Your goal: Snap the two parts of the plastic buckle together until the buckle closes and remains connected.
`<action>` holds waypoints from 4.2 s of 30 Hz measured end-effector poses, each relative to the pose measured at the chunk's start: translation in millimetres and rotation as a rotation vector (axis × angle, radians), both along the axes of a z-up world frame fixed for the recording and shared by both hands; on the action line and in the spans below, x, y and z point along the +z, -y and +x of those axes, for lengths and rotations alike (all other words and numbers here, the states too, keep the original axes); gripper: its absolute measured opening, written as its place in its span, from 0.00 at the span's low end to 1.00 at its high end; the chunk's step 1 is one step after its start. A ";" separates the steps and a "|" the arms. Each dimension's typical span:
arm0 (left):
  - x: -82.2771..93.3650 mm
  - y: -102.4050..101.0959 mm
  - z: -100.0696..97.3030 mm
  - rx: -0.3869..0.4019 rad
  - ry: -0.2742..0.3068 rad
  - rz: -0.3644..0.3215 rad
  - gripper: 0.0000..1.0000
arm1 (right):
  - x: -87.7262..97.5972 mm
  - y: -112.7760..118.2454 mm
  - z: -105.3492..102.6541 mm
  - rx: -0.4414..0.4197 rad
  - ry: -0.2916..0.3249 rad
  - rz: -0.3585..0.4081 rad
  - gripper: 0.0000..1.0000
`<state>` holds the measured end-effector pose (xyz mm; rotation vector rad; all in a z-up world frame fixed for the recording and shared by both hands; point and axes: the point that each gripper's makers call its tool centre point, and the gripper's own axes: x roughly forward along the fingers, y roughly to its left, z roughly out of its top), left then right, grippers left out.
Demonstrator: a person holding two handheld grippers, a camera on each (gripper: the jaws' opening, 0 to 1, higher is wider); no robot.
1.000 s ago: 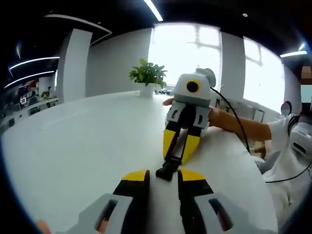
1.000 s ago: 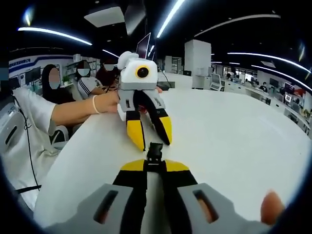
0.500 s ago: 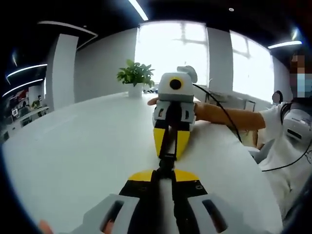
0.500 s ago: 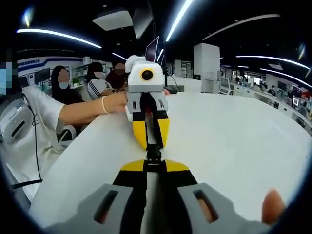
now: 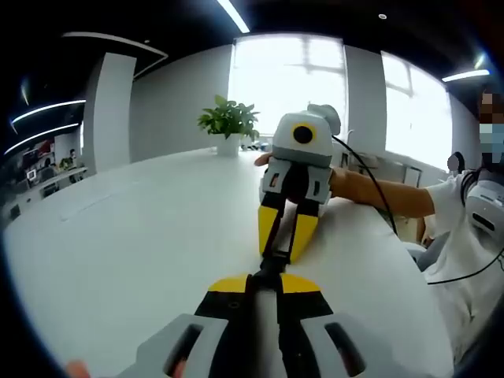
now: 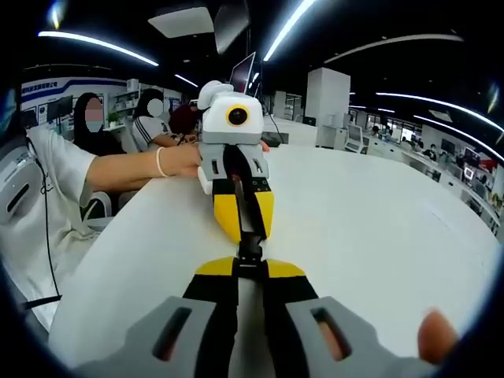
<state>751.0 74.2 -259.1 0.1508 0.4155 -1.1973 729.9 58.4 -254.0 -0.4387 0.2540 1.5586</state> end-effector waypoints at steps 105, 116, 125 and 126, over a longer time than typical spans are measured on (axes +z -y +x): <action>66.5 -24.9 11.0 0.209 0.015 -0.212 0.35 | 66.5 18.0 40.7 -0.309 0.200 0.103 0.23; 78.5 -19.7 -33.8 0.230 0.060 -0.295 0.38 | 82.6 12.3 -6.9 -0.361 0.320 0.119 0.47; 90.4 -28.5 -45.1 0.355 0.146 -0.292 0.39 | 81.4 11.1 -40.1 -0.369 0.328 0.127 0.61; 97.7 -27.3 -50.0 0.358 0.144 -0.352 0.41 | 76.6 11.3 -44.9 -0.365 0.304 0.112 0.64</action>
